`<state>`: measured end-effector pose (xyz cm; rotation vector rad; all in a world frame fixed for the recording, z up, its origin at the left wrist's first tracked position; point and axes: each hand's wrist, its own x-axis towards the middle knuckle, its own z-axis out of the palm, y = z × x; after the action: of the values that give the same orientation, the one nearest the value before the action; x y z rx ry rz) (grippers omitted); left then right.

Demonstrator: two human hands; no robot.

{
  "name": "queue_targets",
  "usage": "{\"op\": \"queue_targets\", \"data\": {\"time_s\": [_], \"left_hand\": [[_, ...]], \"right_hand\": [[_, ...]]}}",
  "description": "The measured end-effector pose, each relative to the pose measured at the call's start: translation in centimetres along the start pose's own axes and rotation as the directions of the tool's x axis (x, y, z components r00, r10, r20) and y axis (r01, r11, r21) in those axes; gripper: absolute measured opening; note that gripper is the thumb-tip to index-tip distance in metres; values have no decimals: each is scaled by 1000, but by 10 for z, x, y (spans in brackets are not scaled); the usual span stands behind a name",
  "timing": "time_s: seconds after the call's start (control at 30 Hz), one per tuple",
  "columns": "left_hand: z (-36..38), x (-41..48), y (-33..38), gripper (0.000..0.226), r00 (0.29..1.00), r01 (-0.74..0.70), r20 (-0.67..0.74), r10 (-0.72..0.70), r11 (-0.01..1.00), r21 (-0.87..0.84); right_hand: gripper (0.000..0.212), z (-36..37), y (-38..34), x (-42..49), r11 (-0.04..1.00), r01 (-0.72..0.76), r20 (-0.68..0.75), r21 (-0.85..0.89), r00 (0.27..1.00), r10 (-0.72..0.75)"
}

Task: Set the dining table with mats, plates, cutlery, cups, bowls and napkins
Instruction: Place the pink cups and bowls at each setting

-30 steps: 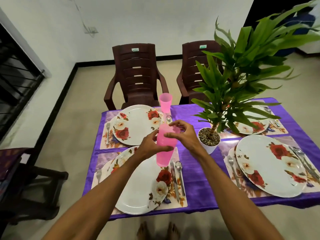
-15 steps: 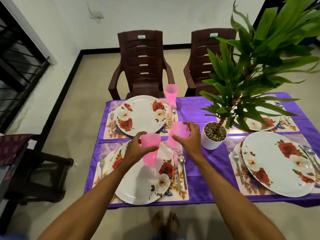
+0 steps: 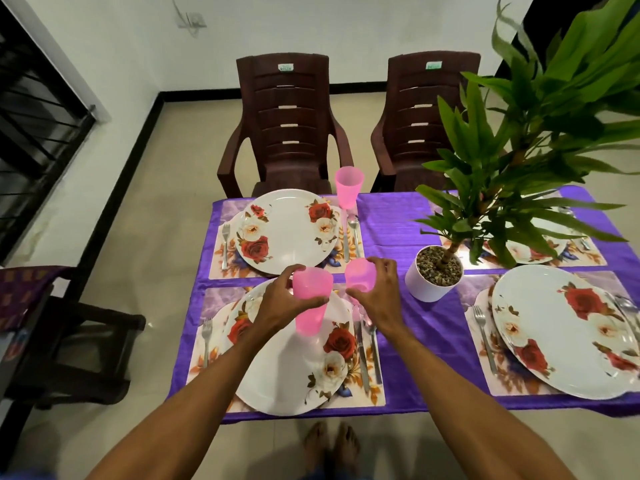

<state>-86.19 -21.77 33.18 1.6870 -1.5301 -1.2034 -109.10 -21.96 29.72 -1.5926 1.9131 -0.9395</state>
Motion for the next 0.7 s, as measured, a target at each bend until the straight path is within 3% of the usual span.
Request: {"op": "queue_targets", "data": {"time_s": [0.13,0.27,0.37,0.5,0.6,0.7], "left_hand": [[5,-3,7,105,998,-31,60,30,999,18],[17,-10,12,94,977,-58,203,60,998,-17],[37,-24,19,72,937,-64,342,72,997,-35],[77,-40,41,66,880,-102,460,115,993,-53],[115,-47,67,62,837,-147,518,179,984,-104],[156,-45,93,67,814,-186,536,223,975,-123]], "right_hand": [[86,-11,0,-6,1000,8,-23,-22,1000,-8],[43,-35,-8,-19,994,93,-119,64,989,-85],[23,-59,-14,-30,973,67,-82,220,995,-50],[40,-103,-10,-53,938,-67,79,339,996,42],[50,-142,3,-68,933,-151,221,326,972,80],[57,-180,22,-75,931,-196,256,307,960,117]]}}
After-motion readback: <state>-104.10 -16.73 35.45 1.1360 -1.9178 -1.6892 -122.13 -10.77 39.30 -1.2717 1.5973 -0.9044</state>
